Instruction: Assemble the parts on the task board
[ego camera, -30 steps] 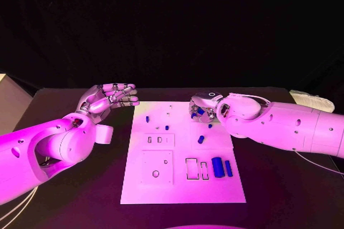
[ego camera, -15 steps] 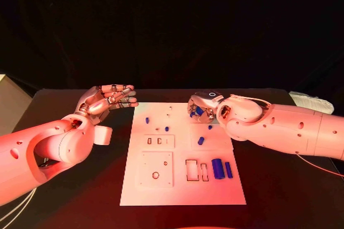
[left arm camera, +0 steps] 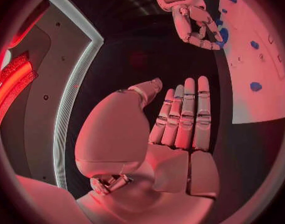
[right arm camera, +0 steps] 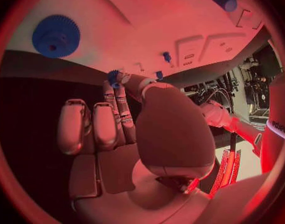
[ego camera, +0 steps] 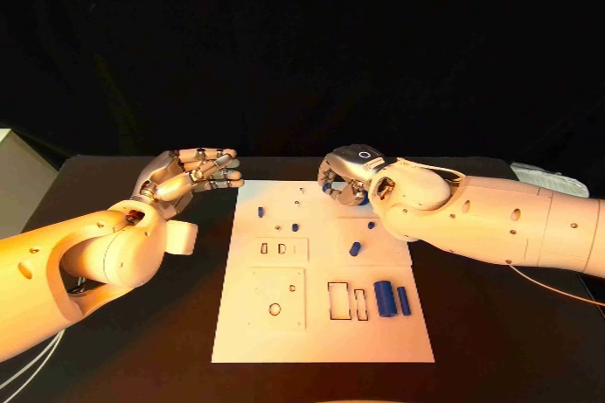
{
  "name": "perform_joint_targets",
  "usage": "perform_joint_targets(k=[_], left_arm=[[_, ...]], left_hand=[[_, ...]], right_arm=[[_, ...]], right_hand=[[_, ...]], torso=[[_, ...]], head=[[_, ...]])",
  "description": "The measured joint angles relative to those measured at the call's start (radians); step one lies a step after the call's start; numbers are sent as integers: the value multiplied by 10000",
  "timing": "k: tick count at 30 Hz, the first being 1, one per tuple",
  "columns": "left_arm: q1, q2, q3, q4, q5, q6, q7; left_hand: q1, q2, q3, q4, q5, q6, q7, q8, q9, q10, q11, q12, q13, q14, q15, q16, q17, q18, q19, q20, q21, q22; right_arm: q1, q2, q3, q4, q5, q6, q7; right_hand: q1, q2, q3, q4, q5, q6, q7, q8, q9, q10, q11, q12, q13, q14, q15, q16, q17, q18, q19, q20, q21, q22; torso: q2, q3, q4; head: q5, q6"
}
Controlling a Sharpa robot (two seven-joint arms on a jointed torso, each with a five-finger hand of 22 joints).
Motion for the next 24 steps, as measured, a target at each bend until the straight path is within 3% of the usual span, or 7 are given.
perform_joint_targets(k=[12,24], left_arm=[[44,65,1,103,0,3,-11],[88,108,5,109,0,6,-42]], left_hand=[[0,0,28,-28,0,0,0,0,-2,0,0,0,0,0,0,0,22,0,0,0,-2,10],[0,0,28,-28,0,0,0,0,7,0,0,0,0,0,0,0,31,0,0,0,35,10]], right_arm=[[-8,1025,5,-973,-115,-207,-268],[-209,1473,0,-1361,-175,-214,-279]], right_hand=[[-25,-25,-10,-7,0,0,-1,0,11,0,0,0,12,0,0,0,0,-12,-1,0,0,-8],[-65,-65,-12,-6,-2,0,-1,-1,25,0,-1,-2,18,0,1,0,-8,-9,-1,0,0,-8]], torso=[[52,-69,59],[113,-147,145]], head=[[4,40],[-18,25]])
